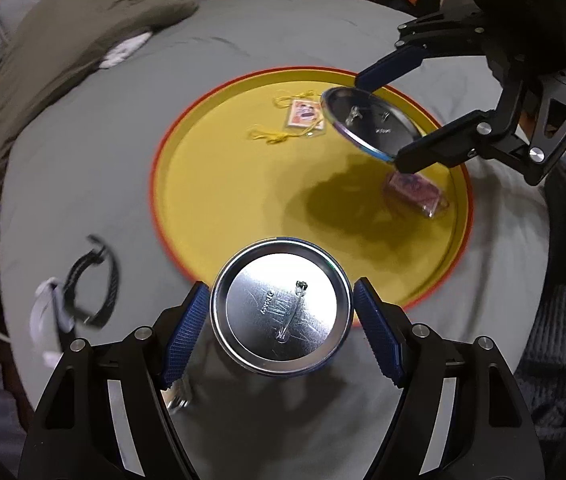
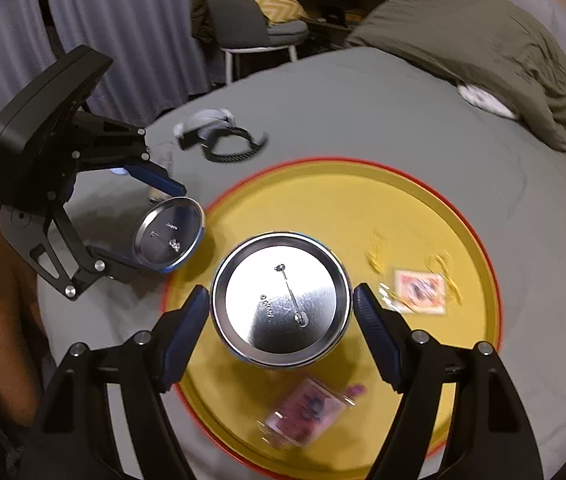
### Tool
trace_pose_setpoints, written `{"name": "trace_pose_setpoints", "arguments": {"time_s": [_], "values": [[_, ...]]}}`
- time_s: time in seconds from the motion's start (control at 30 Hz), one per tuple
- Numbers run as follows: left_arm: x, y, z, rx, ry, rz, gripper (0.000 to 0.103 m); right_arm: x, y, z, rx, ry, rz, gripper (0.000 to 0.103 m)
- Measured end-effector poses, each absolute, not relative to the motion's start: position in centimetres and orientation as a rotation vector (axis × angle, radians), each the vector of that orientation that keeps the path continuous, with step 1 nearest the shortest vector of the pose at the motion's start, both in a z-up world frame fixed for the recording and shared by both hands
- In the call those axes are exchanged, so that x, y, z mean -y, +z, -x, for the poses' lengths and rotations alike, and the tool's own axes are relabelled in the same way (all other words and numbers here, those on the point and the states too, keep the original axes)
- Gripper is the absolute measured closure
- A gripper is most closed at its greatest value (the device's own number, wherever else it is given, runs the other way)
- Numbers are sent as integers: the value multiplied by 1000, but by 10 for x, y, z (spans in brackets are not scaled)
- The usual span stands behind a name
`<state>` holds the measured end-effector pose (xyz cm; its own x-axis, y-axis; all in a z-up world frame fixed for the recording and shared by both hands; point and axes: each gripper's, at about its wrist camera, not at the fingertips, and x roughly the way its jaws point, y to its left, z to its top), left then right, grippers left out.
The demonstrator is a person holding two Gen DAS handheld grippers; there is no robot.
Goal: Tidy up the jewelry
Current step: 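Lower both held badges toward the bed beside the other removed items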
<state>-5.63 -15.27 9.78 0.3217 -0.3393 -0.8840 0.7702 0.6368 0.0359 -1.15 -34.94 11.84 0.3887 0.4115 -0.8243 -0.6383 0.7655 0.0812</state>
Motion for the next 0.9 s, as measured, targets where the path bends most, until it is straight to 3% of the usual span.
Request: {"name": "trace_pose_setpoints", "arguments": {"time_s": [0.5, 0.9], "values": [[17, 102, 87, -1002, -596, -406, 31, 198, 119, 24, -939, 895, 356, 33], [-80, 64, 107, -1076, -493, -344, 31, 119, 73, 36, -998, 961, 408, 33]]}}
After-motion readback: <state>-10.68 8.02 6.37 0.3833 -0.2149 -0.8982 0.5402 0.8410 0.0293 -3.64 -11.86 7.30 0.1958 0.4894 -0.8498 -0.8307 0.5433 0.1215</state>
